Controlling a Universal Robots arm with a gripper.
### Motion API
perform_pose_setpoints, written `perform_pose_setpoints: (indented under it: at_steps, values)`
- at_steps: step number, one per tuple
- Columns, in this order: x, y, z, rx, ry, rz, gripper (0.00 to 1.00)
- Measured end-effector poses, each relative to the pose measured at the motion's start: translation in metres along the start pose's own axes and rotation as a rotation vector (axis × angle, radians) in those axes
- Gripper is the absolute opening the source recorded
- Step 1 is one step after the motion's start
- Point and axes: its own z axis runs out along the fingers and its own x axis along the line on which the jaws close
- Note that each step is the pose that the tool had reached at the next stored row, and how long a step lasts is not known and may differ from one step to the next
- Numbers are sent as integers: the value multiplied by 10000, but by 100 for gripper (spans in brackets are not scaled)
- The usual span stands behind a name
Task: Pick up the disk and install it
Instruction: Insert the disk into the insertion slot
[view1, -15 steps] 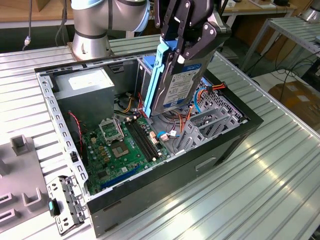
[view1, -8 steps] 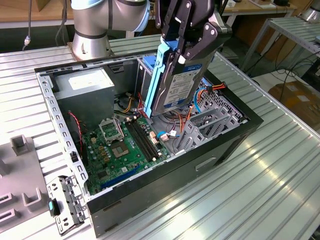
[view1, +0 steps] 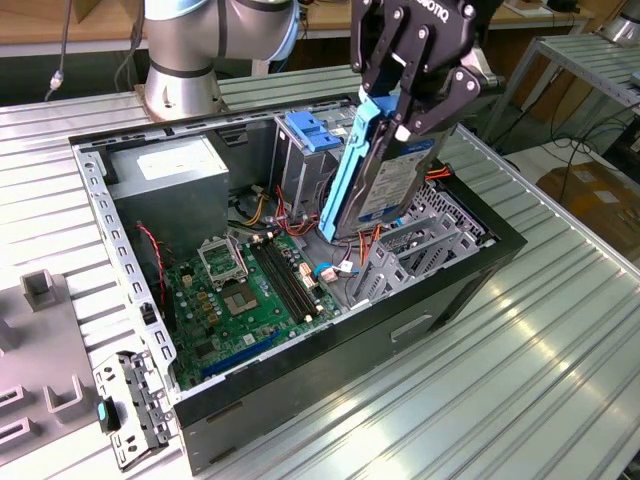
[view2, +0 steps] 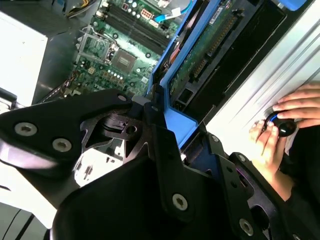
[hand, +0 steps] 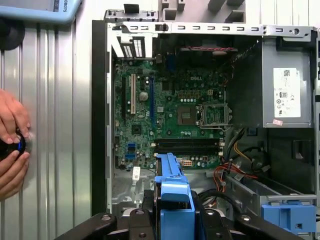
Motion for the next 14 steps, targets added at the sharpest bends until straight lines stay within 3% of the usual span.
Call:
perform_pose_setpoints:
  at_steps: [4, 14]
  values:
    - [64, -175, 63, 1, -2, 0, 37]
    - [106, -682, 123, 1, -1, 0, 37]
